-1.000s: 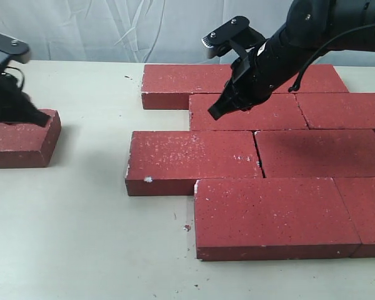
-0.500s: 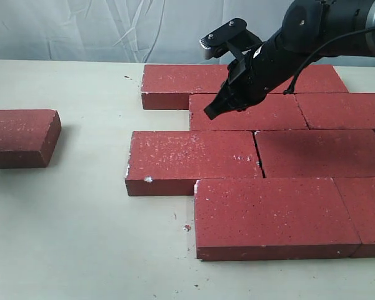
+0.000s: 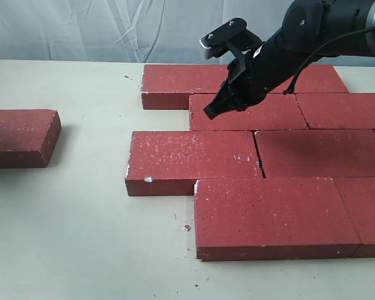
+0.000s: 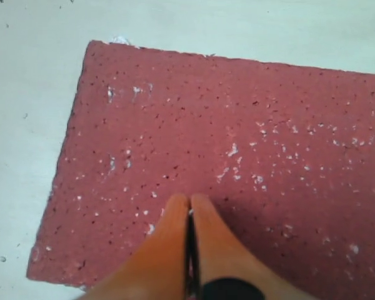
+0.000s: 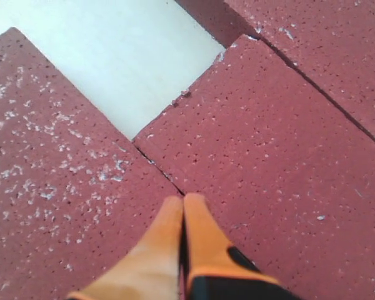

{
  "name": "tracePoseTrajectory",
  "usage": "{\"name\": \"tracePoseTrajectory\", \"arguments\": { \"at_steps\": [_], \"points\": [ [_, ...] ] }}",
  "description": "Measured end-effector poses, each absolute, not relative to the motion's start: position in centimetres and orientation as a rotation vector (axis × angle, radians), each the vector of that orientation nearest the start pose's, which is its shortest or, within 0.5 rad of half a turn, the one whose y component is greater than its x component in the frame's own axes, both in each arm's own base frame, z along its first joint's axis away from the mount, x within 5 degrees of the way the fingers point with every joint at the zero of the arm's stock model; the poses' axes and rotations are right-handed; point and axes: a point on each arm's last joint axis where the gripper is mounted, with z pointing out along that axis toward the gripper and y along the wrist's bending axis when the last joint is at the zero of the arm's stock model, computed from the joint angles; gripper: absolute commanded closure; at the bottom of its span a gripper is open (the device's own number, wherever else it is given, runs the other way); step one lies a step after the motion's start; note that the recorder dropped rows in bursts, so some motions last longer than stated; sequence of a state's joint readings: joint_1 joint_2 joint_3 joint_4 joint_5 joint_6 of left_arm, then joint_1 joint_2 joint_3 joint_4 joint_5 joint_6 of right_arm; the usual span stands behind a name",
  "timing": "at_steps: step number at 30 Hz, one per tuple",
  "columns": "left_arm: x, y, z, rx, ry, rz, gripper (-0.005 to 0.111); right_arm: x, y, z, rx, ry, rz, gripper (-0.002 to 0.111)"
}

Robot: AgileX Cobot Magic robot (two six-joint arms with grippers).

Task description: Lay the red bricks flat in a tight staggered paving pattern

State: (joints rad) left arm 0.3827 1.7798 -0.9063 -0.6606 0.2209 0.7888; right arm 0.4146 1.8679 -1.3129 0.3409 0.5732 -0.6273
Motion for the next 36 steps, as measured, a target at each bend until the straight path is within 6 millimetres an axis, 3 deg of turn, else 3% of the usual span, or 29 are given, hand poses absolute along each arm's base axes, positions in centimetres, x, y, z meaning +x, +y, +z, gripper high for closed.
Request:
{"name": "tracePoseTrajectory", "arguments": {
  "at_steps": [3, 10, 13, 26, 36],
  "points": [
    [32.2, 11.7, 14.6, -0.262, 2.528, 0.039, 0.107, 36.0, 17.7, 21.2, -1.008, 2.371, 0.262, 0.109],
    [32.8, 11.7, 14.4, -0.304, 2.509, 0.027, 0.107, 36.1, 17.6, 21.3, -1.001, 2.367, 0.259, 0.109],
    [33.3, 10.6, 14.4, -0.261, 2.51, 0.015, 0.107, 36.1, 17.6, 21.3, -1.001, 2.366, 0.259, 0.109],
    [35.0, 2.5, 14.4, 0.079, 2.512, -0.053, 0.107, 36.1, 17.6, 21.3, -1.001, 2.366, 0.259, 0.109],
    [35.1, 1.4, 15.2, 0.099, 2.484, -0.064, 0.107, 36.1, 17.6, 21.3, -0.993, 2.367, 0.266, 0.109]
  ]
}}
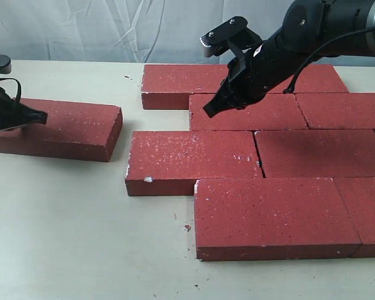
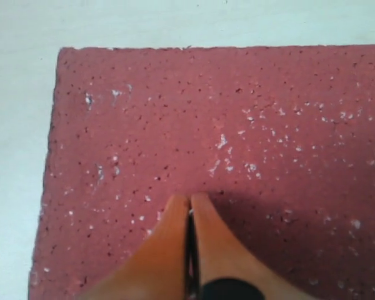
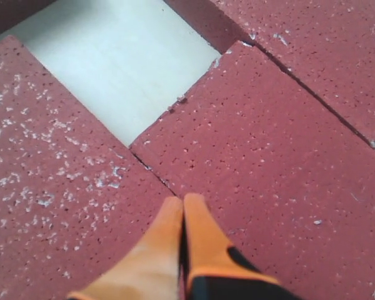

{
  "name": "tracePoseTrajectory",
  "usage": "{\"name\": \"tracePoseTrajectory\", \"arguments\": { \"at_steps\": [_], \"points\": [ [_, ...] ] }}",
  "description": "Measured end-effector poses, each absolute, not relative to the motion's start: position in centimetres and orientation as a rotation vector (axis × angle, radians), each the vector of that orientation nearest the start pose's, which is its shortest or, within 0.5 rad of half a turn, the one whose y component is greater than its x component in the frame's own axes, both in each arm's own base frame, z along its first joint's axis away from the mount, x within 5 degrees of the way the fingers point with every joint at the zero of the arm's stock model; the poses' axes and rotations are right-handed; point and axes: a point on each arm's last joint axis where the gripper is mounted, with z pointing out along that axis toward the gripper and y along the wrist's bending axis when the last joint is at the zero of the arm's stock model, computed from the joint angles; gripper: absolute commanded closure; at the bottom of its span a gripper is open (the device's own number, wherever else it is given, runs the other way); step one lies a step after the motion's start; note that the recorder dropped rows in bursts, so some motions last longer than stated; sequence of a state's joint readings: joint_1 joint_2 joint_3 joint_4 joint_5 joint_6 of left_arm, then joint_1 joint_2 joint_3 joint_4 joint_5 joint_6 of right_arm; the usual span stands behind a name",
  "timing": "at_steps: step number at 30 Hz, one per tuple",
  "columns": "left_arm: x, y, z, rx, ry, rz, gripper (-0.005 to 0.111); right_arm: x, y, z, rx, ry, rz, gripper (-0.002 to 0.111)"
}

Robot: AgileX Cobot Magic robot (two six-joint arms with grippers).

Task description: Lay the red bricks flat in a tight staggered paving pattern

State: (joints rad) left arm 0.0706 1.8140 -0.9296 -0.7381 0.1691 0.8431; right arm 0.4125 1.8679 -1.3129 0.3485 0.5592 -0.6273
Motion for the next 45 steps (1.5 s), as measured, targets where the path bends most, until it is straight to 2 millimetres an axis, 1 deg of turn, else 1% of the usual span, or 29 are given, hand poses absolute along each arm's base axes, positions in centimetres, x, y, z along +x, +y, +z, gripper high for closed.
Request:
{"name": "tracePoseTrajectory", "arguments": {
  "at_steps": [4, 7, 9, 10, 13, 16, 21, 25, 32, 45],
  "points": [
    [34.7, 1.7, 17.3, 0.132, 2.431, -0.042, 0.107, 36.1, 17.8, 21.4, -0.962, 2.372, 0.303, 0.109],
    [34.3, 3.0, 18.9, 0.124, 2.391, 0.001, 0.107, 35.9, 18.4, 21.4, -0.974, 2.362, 0.321, 0.109],
    [34.1, 4.6, 19.4, 0.077, 2.365, 0.053, 0.107, 35.5, 19.2, 21.4, -1.012, 2.339, 0.332, 0.109],
    [34.0, 5.3, 19.4, 0.044, 2.355, 0.077, 0.107, 35.3, 19.6, 21.5, -1.034, 2.326, 0.337, 0.109],
    [33.7, 8.1, 18.8, -0.131, 2.32, 0.151, 0.107, 34.3, 21.5, 21.6, -1.114, 2.262, 0.353, 0.109],
    [33.7, 9.4, 17.3, -0.212, 2.333, 0.181, 0.107, 33.6, 23.3, 21.4, -1.181, 2.21, 0.357, 0.109],
    [34.2, 9.8, 14.3, -0.234, 2.403, 0.182, 0.107, 33.1, 25.1, 20.2, -1.239, 2.162, 0.344, 0.109],
    [34.8, 9.7, 13.2, -0.258, 2.439, 0.139, 0.107, 32.8, 25.8, 19.8, -1.259, 2.145, 0.342, 0.109],
    [35.3, 9.0, 13.3, -0.225, 2.495, 0.02, 0.107, 32.8, 25.9, 19.9, -1.261, 2.138, 0.34, 0.109],
    [34.7, 7.8, 13.0, -0.119, 2.597, -0.141, 0.107, 32.8, 25.9, 19.9, -1.268, 2.133, 0.332, 0.109]
  ]
}}
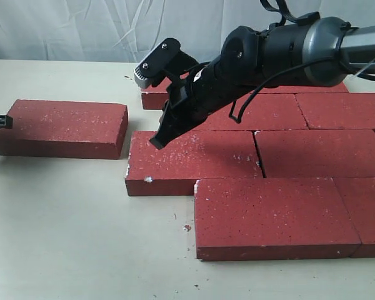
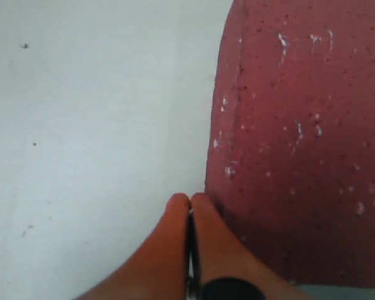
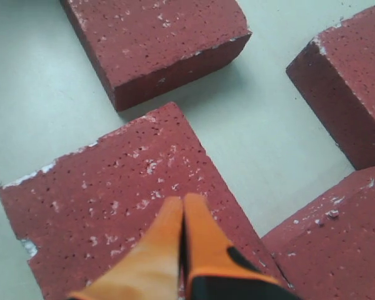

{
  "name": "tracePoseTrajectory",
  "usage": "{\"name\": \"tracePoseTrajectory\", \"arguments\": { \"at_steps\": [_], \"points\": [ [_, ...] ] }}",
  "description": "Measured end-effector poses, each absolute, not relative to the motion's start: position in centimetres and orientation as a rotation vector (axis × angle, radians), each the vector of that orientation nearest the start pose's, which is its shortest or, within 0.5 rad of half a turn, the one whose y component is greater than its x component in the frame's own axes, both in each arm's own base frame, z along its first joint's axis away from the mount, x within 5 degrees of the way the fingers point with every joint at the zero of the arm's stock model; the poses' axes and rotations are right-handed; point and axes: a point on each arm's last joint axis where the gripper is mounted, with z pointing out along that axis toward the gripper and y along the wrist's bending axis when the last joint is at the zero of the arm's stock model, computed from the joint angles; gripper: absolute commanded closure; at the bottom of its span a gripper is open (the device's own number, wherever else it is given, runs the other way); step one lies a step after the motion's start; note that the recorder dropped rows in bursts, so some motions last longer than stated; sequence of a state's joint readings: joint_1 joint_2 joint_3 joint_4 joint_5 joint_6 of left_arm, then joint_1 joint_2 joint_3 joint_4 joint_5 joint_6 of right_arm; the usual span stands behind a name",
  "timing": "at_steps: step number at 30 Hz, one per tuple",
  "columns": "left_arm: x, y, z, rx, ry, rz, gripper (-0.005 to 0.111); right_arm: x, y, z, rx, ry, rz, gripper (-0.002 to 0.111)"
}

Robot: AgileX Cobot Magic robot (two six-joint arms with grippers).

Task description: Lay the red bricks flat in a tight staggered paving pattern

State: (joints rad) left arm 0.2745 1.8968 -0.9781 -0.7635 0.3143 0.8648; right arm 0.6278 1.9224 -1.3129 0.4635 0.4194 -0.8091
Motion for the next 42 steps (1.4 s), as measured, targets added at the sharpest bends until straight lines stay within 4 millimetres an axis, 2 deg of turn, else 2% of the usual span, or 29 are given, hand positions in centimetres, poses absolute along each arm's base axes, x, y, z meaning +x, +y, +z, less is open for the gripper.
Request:
{"name": "tracePoseTrajectory", "arguments": {
  "at_steps": [13, 15, 19, 21, 22, 25, 29, 36, 42],
  "points": [
    [35.0, 8.0, 13.5, -0.083, 2.568, -0.095, 0.107, 33.1, 26.1, 19.6, -1.25, 2.13, 0.334, 0.109],
    [35.1, 8.2, 13.6, -0.099, 2.55, -0.07, 0.107, 34.8, 27.4, 20.0, -1.198, 2.121, 0.36, 0.109],
    [35.2, 8.2, 13.6, -0.111, 2.544, -0.067, 0.107, 38.6, 30.9, 19.8, -1.203, 2.23, 0.432, 0.109],
    [35.3, 8.5, 13.7, -0.121, 2.527, -0.038, 0.107, 40.9, 32.0, 19.1, -1.15, 2.295, 0.381, 0.109],
    [35.4, 8.6, 13.7, -0.13, 2.516, -0.021, 0.107, 41.6, 32.4, 18.9, -1.136, 2.303, 0.376, 0.109],
    [35.4, 8.7, 13.8, -0.14, 2.509, -0.015, 0.107, 43.0, 33.3, 16.4, -1.139, 2.35, 0.358, 0.109],
    [35.6, 8.7, 13.7, -0.183, 2.502, -0.033, 0.107, 43.8, 33.8, 12.7, -1.134, 2.386, 0.355, 0.109],
    [36.2, 8.5, 13.0, -0.183, 2.532, -0.098, 0.107, 44.1, 34.2, 11.7, -1.108, 2.386, 0.384, 0.109],
    [36.5, 6.8, 13.1, -0.071, 2.539, -0.128, 0.107, 43.9, 34.5, 11.8, -1.074, 2.396, 0.445, 0.109]
  ]
}}
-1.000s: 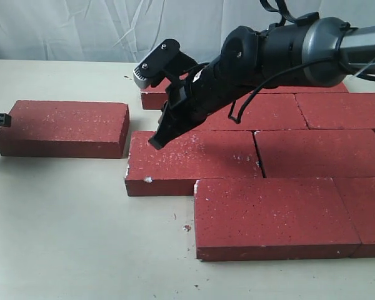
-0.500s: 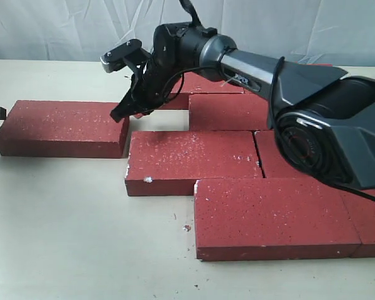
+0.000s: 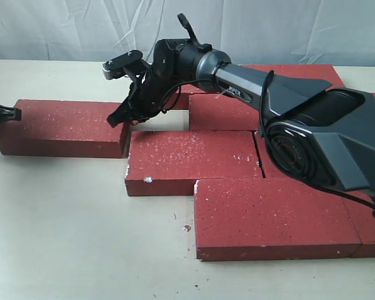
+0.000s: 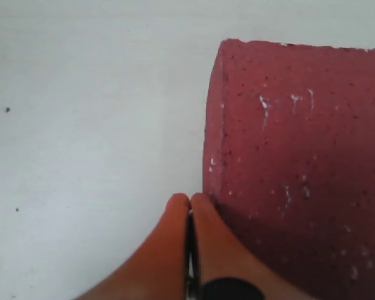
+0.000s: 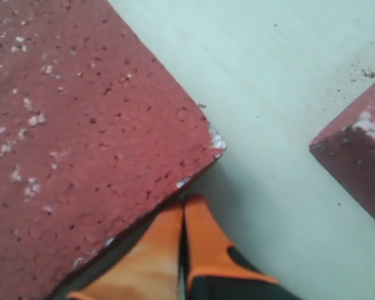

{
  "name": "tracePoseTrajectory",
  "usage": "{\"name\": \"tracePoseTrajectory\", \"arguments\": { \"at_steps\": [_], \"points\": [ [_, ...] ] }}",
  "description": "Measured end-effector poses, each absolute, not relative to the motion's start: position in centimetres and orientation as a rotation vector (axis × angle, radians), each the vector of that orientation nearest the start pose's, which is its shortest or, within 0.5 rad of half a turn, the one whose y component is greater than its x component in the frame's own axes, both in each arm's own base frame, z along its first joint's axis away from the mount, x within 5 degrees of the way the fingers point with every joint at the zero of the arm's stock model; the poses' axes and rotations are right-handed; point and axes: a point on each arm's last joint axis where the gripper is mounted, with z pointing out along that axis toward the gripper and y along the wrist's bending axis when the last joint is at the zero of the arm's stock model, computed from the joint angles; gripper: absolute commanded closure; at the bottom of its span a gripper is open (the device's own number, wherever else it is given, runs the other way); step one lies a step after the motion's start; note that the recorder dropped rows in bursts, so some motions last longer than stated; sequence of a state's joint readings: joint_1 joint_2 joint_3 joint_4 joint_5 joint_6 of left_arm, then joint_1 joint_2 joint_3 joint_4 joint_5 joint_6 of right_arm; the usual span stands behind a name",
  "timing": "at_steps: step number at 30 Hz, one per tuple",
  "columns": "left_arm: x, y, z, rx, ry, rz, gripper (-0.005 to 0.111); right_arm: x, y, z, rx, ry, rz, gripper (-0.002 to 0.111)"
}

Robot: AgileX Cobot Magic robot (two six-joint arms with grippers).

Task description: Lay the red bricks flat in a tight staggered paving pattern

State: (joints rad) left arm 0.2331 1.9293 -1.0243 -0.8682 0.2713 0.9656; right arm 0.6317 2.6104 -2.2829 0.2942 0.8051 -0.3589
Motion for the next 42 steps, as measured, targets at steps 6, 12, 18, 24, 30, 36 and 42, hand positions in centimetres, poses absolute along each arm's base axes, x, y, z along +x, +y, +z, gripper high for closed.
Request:
{"name": "tracePoseTrajectory", "arguments": {
  "at_steps": [6, 12, 18, 24, 30, 36, 42],
  "points": [
    [37.0, 5.7, 13.2, -0.009, 2.513, -0.129, 0.107, 44.4, 34.0, 11.9, -1.061, 2.389, 0.431, 0.109],
    [37.1, 5.4, 13.3, -0.003, 2.504, -0.125, 0.107, 45.0, 33.9, 12.1, -1.051, 2.328, 0.379, 0.109],
    [37.1, 5.2, 13.3, 0.012, 2.507, -0.131, 0.107, 45.1, 33.8, 12.0, -1.075, 2.323, 0.341, 0.109],
    [37.1, 5.0, 13.3, 0.004, 2.508, -0.162, 0.107, 45.0, 33.6, 11.8, -1.113, 2.33, 0.272, 0.109],
    [37.2, 5.0, 13.4, 0.021, 2.497, -0.16, 0.107, 45.0, 33.5, 11.8, -1.099, 2.34, 0.245, 0.109],
    [37.3, 5.2, 13.4, 0.009, 2.482, -0.123, 0.107, 45.3, 33.9, 12.2, -1.041, 2.298, 0.289, 0.109],
    [37.3, 5.1, 13.4, 0.016, 2.483, -0.137, 0.107, 45.3, 33.8, 12.1, -1.038, 2.309, 0.295, 0.109]
  ]
}}
